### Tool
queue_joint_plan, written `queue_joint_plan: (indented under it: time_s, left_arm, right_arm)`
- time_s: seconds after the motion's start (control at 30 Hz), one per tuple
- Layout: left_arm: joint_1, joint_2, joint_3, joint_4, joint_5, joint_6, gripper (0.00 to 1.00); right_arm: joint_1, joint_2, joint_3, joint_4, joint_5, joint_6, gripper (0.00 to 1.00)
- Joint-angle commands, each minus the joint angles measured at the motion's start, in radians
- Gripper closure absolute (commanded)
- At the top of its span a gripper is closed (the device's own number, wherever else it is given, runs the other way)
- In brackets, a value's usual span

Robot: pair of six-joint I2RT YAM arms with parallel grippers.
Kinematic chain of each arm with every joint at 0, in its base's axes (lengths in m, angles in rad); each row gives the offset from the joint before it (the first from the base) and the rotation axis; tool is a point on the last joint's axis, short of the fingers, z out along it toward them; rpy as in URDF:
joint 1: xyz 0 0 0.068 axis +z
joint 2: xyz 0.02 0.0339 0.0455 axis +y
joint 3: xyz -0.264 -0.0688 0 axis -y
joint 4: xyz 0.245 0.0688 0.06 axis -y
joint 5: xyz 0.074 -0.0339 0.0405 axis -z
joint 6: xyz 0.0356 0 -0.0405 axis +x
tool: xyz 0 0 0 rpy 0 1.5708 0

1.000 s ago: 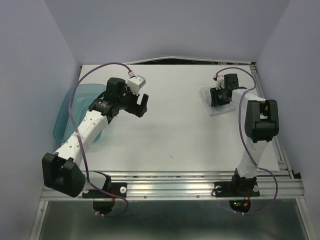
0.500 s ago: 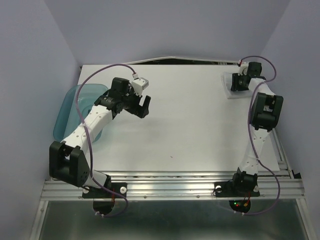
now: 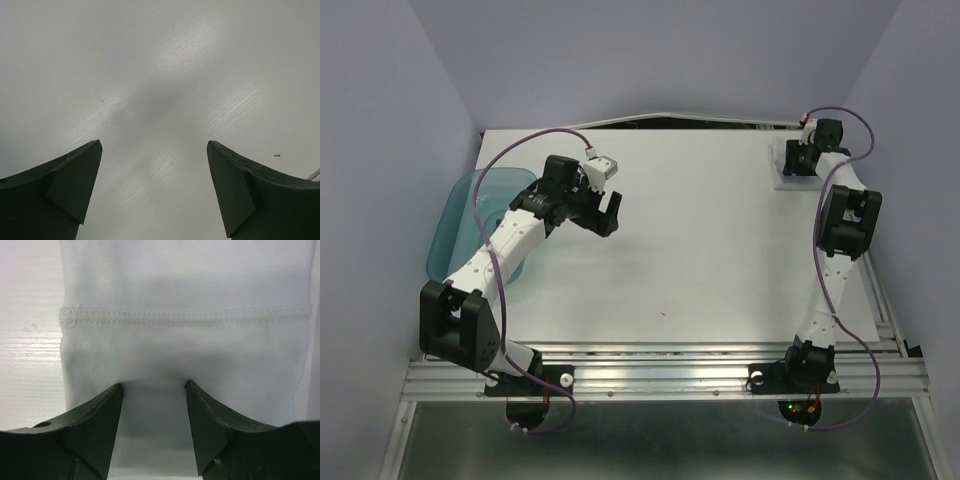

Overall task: Fold and stack the skirts
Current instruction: Neatly place the folded skirt to the corner

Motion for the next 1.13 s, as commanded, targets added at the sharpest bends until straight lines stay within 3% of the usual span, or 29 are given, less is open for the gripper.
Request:
queue_joint_plan:
  time_s: [0.0, 0.17, 0.3, 0.47, 0.67, 0.83, 0.97, 1.1]
  left_arm:
    - [0.009, -0.039, 0.021, 0.017, 0.008, -0.010, 0.01]
    - [0.023, -0.041, 0.059, 0.034, 0.012, 0.003, 0.01]
    - [0.035, -0.035, 0.096, 0.071, -0.020, -0.031, 0.01]
    - [0.051, -0.002, 0.191, 0.079, -0.034, -0.056, 0.01]
    - [0.057, -0.025, 0.185, 0.126, -0.106, -0.042, 0.01]
    - [0.060, -0.085, 0.026, 0.187, -0.121, -0.042, 0.01]
    - [0.060, -0.140, -0.089, 0.212, -0.122, -0.026, 0.01]
    - [0.060, -0.206, -0.165, 0.238, -0.133, -0.014, 0.01]
  right_arm:
    - [-0.014, 0.012, 0.018, -0.120, 0.056, -0.009, 0.37]
    - [-0.014, -0.102, 0.109, -0.120, 0.004, 0.022, 0.13]
    - [-0.014, -0.193, 0.175, -0.167, -0.058, 0.031, 0.02]
    - [-0.014, -0.350, 0.131, -0.270, -0.167, 0.026, 0.00]
    - [-0.004, -0.634, -0.219, -0.301, -0.371, 0.069, 0.00]
    - [0.006, -0.960, -0.707, -0.217, -0.543, 0.126, 0.00]
    - [0.045, -1.148, -0.976, -0.172, -0.557, 0.125, 0.00]
    - [0.054, -1.237, -1.084, -0.170, -0.565, 0.129, 0.00]
